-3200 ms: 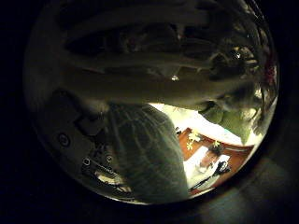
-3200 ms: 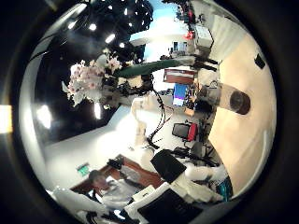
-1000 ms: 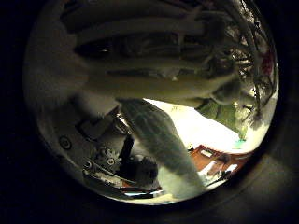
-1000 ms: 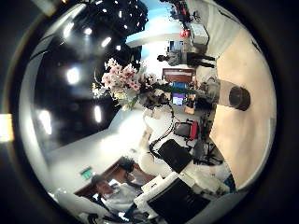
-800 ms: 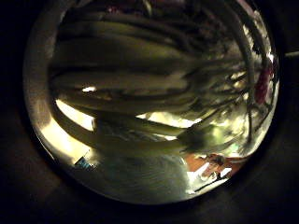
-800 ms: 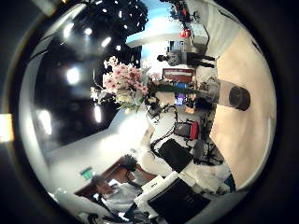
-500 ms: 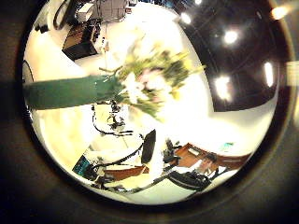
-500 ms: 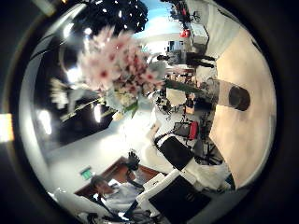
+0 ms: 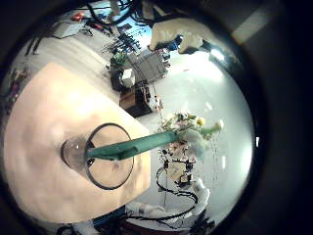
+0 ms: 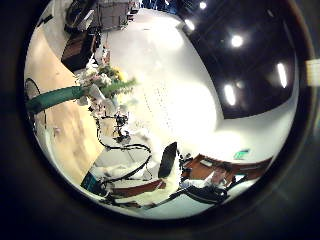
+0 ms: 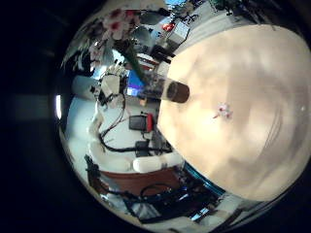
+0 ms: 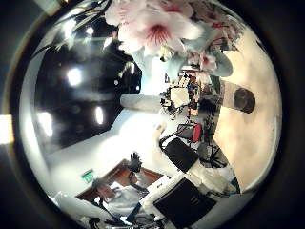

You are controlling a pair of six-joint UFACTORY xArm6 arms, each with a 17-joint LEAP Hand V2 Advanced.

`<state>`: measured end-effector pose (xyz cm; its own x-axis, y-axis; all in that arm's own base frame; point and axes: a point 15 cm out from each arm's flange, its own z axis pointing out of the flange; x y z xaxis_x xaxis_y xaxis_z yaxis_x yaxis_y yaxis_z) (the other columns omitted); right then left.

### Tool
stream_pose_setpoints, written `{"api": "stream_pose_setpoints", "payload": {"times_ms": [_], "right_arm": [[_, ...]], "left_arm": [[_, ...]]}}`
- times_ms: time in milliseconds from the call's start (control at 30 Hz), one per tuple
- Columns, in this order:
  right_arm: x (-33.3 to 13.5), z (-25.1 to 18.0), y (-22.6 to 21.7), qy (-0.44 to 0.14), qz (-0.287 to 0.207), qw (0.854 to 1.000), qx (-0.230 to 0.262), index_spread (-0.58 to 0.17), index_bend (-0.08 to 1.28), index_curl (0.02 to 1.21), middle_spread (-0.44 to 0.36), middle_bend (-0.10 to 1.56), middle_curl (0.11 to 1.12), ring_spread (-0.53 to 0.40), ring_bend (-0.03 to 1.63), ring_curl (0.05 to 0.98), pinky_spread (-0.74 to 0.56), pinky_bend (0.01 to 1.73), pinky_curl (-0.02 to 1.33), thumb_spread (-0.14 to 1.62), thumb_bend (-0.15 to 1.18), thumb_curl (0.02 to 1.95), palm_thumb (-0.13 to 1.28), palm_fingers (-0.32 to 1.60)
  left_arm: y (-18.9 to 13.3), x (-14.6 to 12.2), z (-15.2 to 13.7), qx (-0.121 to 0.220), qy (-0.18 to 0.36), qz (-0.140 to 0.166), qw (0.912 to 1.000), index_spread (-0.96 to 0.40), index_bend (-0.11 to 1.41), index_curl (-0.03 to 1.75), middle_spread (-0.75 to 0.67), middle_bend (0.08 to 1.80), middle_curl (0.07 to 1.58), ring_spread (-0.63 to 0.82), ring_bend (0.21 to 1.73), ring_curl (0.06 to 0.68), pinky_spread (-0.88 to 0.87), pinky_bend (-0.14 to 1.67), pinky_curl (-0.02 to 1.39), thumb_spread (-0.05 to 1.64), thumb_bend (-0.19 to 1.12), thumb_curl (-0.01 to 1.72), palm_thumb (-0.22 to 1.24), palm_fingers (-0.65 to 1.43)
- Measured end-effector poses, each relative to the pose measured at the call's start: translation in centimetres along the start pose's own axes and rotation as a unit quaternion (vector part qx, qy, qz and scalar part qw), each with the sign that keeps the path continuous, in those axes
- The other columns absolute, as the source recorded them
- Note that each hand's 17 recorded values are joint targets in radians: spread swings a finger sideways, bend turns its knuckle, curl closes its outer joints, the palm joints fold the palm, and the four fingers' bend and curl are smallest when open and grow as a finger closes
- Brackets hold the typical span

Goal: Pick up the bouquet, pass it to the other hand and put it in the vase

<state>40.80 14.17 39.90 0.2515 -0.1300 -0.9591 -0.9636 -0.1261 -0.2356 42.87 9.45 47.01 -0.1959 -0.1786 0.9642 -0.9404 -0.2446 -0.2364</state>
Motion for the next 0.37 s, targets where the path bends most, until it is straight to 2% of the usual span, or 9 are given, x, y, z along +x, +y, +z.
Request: {"api": "stream_pose_setpoints", "payload": {"times_ms": [367], "right_arm": [[-0.4, -0.5, 0.4, -0.007, -0.004, 1.000, -0.004, -0.337, 0.16, 0.27, 0.101, 0.20, 0.34, 0.209, 0.54, 0.220, 0.46, 0.60, 0.27, 1.00, -0.03, 0.40, 0.62, 0.14]], "left_arm": [[2.5, 3.2, -2.5, 0.022, -0.016, 0.015, 0.9995, 0.01, 0.15, 0.28, 0.33, 0.18, 0.30, 0.52, 0.52, 0.191, 0.59, 0.39, 0.25, 0.89, -0.03, 0.33, 0.22, -0.07]]}}
